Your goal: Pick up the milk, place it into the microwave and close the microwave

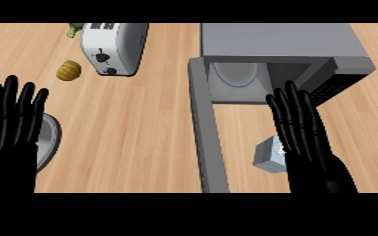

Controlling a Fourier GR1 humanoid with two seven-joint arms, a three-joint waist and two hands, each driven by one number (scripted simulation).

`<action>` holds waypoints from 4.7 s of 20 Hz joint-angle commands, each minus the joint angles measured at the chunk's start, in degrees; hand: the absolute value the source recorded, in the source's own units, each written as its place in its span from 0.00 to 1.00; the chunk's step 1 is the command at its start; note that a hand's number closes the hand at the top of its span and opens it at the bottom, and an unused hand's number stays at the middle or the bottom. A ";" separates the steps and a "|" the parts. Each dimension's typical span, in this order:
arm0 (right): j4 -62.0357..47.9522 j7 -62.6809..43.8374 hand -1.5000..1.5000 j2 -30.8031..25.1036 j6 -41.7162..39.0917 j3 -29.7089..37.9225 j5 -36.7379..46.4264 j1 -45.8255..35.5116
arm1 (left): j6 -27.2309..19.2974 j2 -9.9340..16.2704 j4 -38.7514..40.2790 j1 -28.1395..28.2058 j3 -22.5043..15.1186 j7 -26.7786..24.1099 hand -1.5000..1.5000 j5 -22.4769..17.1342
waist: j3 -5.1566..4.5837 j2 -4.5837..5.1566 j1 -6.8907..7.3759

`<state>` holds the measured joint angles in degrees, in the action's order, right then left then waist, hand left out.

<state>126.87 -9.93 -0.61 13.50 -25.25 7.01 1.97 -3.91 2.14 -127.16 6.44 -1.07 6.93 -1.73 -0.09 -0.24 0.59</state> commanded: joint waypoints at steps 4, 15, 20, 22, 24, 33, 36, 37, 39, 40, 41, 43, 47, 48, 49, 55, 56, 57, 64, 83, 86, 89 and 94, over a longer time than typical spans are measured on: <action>4.09 -2.58 0.00 0.60 8.56 -14.80 6.42 3.84 | 3.52 -0.56 -1.10 9.60 2.93 -5.64 0.00 -5.60 | 0.04 0.10 -0.44; -1.90 2.23 0.00 -2.21 13.07 -6.74 8.98 6.42 | 6.49 -2.10 -8.94 21.98 -1.45 -8.14 0.00 -5.14 | 0.11 0.13 -0.17; -2.24 1.12 0.00 -1.50 13.89 -5.00 9.14 6.73 | 8.07 -1.07 -9.00 21.01 3.51 -7.29 0.00 -9.34 | 0.08 0.15 -0.33; -8.84 4.55 0.00 -0.56 13.38 -0.92 4.33 5.04 | 8.53 -0.41 -8.78 20.97 5.31 -7.33 0.00 -10.11 | 0.10 0.23 -0.21; -5.51 5.14 0.00 -2.14 13.42 -2.43 4.69 9.23 | 7.42 -0.19 -8.14 17.35 6.31 -4.95 0.00 -10.46 | 0.10 0.19 -0.60; -15.76 18.78 0.00 -3.64 10.60 6.44 -5.12 13.84 | 13.03 -1.60 -6.69 24.87 6.53 -12.66 0.00 -10.87 | 0.10 0.17 -0.44; -20.34 27.07 0.00 -3.31 9.74 6.82 -6.53 18.29 | 10.79 -2.12 -3.70 24.73 3.18 -16.74 0.00 -7.92 | 0.11 0.15 -0.55; -21.72 24.35 0.00 -2.52 10.01 7.99 -6.62 14.28 | 12.51 -2.13 -9.16 27.32 4.41 -11.65 0.00 -10.37 | 0.10 0.16 -0.28; -27.03 31.73 0.00 -4.07 5.85 12.18 -12.00 16.13 | 9.52 -2.13 -9.57 29.80 -1.86 -15.31 0.00 -6.16 | 0.16 0.14 -0.16; -26.91 30.40 0.00 -4.52 5.15 12.58 -11.99 14.95 | 10.15 -0.84 -13.02 25.55 4.90 -7.59 0.00 -10.76 | 0.13 0.21 -0.39; -28.14 32.74 0.00 -4.18 5.56 11.40 -10.96 18.05 | 14.04 -0.58 -6.26 26.71 6.65 -14.27 0.00 -12.23 | 0.09 0.16 -0.38; -29.76 34.64 0.00 -3.69 5.11 11.85 -11.22 18.18 | 12.55 -1.99 -12.33 29.17 2.44 -10.50 0.00 -9.96 | 0.12 0.16 -0.39; -31.34 34.70 0.00 -7.66 -0.16 16.59 -14.75 16.17 | 14.38 -2.13 -9.23 29.71 3.94 -14.15 0.00 -10.89 | 0.09 0.17 -0.30; -35.56 39.59 0.00 -6.77 -1.83 17.33 -16.15 16.20 | 12.48 -2.13 -6.64 29.71 1.44 -18.41 0.00 -7.64 | 0.11 0.16 -0.28; -29.93 36.34 0.00 -4.91 3.02 12.49 -10.45 18.69 | 12.08 -2.13 -7.46 31.21 -0.58 -18.09 0.00 -6.55 | 0.08 0.13 -0.35; -37.53 40.47 0.00 -7.13 -2.38 16.86 -12.76 13.97 | 13.60 -2.14 -11.36 34.72 0.59 -17.98 0.00 -9.52 | 0.08 0.11 -0.11; -42.05 40.54 0.00 -6.92 -1.98 19.30 -13.41 10.04 | 11.95 0.17 -15.21 28.24 5.02 -7.61 0.00 -13.43 | 0.11 0.25 -0.33; -46.43 44.22 0.00 -4.42 -1.53 18.99 -13.11 7.61 | 14.28 -2.11 -6.99 32.07 1.17 -19.07 0.00 -8.82 | 0.10 0.18 0.02; -53.41 44.16 0.00 -4.66 1.26 23.63 -12.14 3.90 | 15.78 -0.80 -8.73 30.52 7.72 -16.25 0.00 -13.66 | 0.08 0.18 -0.05; -74.69 58.94 0.00 -6.71 -26.34 22.51 -16.79 -2.32 | 14.23 -2.13 -7.41 29.92 2.93 -15.75 0.00 -9.73 | 0.17 0.32 0.02; -72.80 64.66 1.00 -4.48 -21.35 21.97 -13.47 0.74 | 16.00 -2.10 -8.82 32.35 5.59 -16.12 0.00 -12.66 | 0.09 0.14 -0.13; -67.87 62.25 1.00 -4.27 -8.88 25.54 -11.93 -0.90 | 15.86 -1.13 -8.42 31.69 5.89 -16.15 0.00 -13.36 | 0.02 0.04 -0.26; -63.34 60.80 1.00 -0.98 -8.40 25.44 -14.06 -0.35 | 17.47 -2.12 -9.48 37.73 4.12 -19.20 0.00 -14.72 | 0.06 0.04 0.04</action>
<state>60.76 50.69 -3.66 3.88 0.11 -6.23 1.29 11.45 0.26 -136.01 39.20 3.18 -9.02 -14.58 -0.02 -0.13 0.35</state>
